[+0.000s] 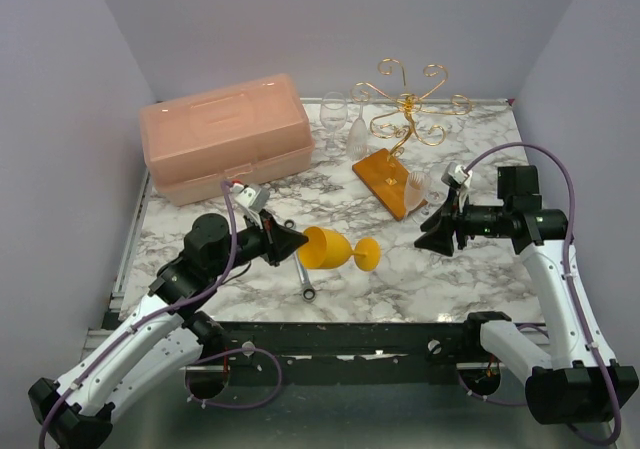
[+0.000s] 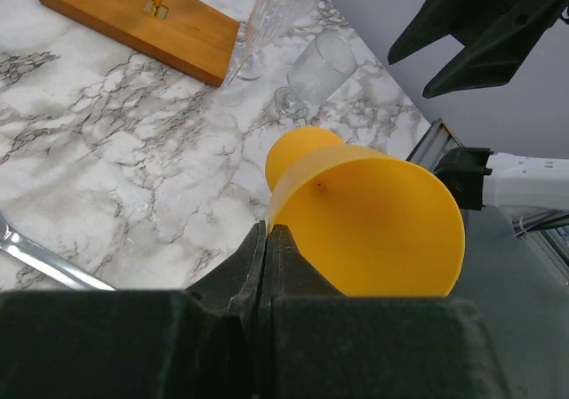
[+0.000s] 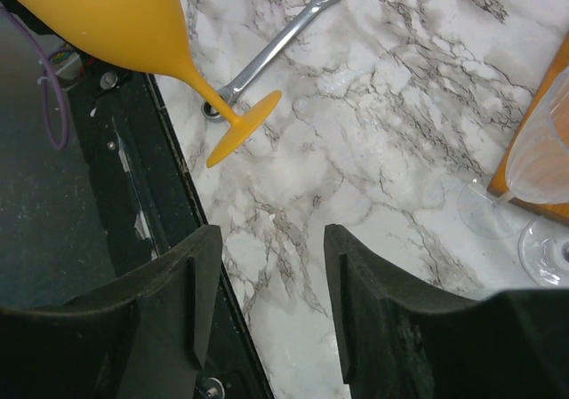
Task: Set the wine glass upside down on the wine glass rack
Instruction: Turn the wine glass upside down at the wine rack.
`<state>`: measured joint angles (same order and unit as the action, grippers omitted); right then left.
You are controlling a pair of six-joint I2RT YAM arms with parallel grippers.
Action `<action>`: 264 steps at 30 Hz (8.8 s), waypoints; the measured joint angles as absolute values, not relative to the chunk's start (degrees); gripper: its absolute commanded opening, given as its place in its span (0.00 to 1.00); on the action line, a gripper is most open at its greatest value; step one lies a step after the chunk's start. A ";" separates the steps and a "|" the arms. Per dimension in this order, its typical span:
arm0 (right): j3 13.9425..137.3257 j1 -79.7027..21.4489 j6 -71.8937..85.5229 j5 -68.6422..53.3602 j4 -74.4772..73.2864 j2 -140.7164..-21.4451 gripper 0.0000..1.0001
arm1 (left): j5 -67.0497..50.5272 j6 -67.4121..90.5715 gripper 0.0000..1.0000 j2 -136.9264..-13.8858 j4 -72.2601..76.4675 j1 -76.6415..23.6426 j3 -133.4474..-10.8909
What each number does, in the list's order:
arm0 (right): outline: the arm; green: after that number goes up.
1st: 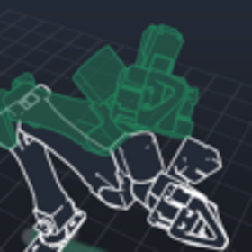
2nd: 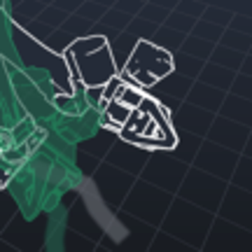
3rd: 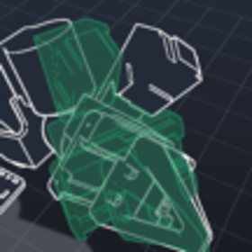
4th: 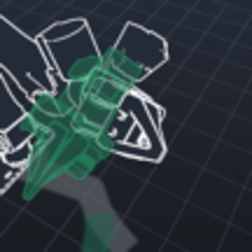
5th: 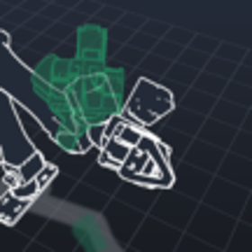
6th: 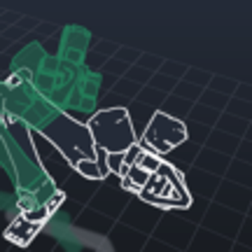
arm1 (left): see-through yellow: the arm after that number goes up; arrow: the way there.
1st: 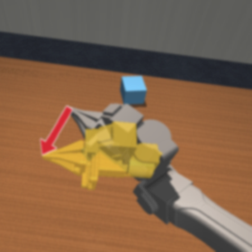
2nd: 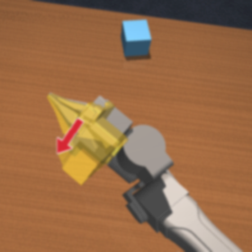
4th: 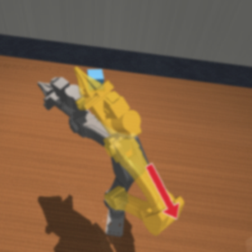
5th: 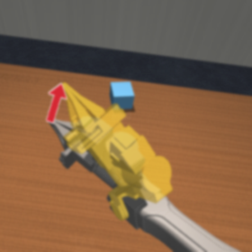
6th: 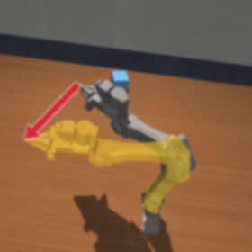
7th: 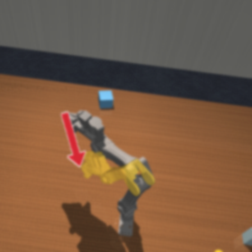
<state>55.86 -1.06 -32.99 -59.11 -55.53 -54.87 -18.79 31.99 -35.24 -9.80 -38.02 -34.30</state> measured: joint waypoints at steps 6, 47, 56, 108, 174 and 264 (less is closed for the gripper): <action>56.97 -1.06 -32.01 -61.17 -55.64 -55.11 0.66 | -20.71 33.67 0.00 -33.58 -4.38 -38.02 -31.64; 62.37 -1.06 -27.99 -65.25 -58.28 -55.68 0.71 | -11.81 39.09 0.00 -31.66 14.96 -49.10 -24.08; 62.35 -1.06 -24.14 -65.30 -56.29 -55.66 0.71 | -8.12 39.07 0.00 -31.66 16.25 -51.22 -23.92; 54.68 -1.06 -0.47 -65.95 -35.59 -56.25 0.57 | 12.80 38.61 0.00 -37.21 21.37 -61.78 -25.15; 70.67 -4.21 -31.24 -53.80 -58.06 -57.06 0.00 | 28.64 18.96 0.98 -22.04 -3.70 -64.95 -32.03; 108.33 -7.20 -61.54 -47.42 -65.52 -75.48 0.00 | -1.15 11.90 0.99 -26.89 -20.47 -21.69 -41.52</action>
<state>108.33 -7.20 -61.54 -47.42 -65.52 -75.48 -1.15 11.90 -26.89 -20.47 -21.69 -41.52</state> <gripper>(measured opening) 0.033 0.983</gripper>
